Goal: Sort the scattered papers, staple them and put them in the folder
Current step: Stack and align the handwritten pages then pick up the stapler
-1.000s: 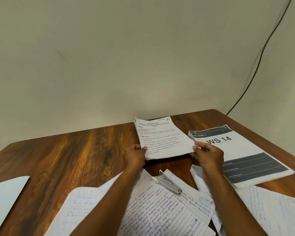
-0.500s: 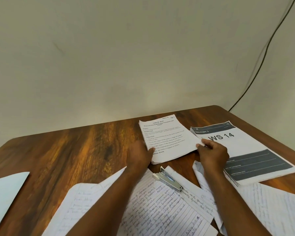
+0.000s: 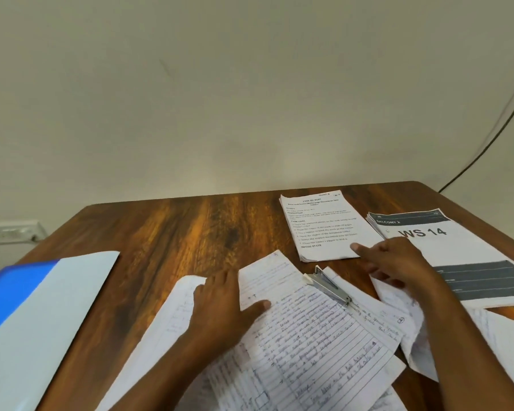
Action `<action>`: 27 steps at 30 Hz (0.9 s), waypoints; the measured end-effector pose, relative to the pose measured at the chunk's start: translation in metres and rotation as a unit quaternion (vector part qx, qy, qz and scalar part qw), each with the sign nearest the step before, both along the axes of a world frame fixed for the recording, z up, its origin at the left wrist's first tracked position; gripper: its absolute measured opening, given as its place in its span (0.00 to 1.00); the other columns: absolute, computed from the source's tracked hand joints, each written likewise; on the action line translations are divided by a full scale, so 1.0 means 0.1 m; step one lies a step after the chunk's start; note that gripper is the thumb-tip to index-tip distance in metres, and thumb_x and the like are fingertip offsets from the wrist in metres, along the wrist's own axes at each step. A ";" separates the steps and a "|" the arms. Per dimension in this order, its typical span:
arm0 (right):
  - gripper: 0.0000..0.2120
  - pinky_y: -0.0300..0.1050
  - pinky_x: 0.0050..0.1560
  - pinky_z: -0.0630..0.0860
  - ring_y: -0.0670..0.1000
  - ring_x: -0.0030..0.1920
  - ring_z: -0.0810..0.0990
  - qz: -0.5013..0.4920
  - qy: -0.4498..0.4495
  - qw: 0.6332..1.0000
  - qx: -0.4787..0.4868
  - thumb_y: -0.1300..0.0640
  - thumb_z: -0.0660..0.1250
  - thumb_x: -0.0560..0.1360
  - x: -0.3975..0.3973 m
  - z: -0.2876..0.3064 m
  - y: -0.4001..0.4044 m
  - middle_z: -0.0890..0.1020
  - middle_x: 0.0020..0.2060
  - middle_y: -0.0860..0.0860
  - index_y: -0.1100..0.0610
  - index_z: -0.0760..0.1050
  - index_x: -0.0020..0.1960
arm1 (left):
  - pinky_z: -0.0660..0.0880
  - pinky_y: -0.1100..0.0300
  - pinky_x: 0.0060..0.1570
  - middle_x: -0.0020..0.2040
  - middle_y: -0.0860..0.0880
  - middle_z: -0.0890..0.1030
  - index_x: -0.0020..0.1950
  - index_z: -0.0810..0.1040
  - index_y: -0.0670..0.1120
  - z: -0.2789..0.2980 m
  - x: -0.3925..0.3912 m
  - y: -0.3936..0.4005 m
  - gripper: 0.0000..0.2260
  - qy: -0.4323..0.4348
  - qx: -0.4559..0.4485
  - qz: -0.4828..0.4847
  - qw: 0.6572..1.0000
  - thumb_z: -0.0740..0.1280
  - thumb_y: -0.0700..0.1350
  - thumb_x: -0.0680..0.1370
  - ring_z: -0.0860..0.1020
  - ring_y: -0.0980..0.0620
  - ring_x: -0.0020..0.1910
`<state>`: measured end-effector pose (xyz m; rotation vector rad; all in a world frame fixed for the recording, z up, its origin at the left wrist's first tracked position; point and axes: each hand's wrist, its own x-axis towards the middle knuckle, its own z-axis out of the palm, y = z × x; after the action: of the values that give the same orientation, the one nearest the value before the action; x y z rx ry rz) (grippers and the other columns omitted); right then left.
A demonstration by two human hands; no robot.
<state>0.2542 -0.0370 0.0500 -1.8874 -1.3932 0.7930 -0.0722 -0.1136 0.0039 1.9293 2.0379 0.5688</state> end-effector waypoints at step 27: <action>0.19 0.37 0.39 0.80 0.45 0.43 0.82 0.147 -0.260 0.954 0.045 0.56 0.82 0.68 -0.73 0.30 -1.00 0.81 0.47 0.42 0.49 0.77 0.54 | 0.73 0.43 0.65 0.56 0.64 0.76 0.64 0.79 0.63 0.02 -0.90 -0.02 0.29 -0.125 0.032 0.059 0.990 0.85 0.54 0.66 0.75 0.52 0.65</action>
<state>0.1813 -0.1368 0.0801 -1.9217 -2.0297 0.3591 -0.1622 -0.1154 0.0062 1.6815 2.0022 0.8671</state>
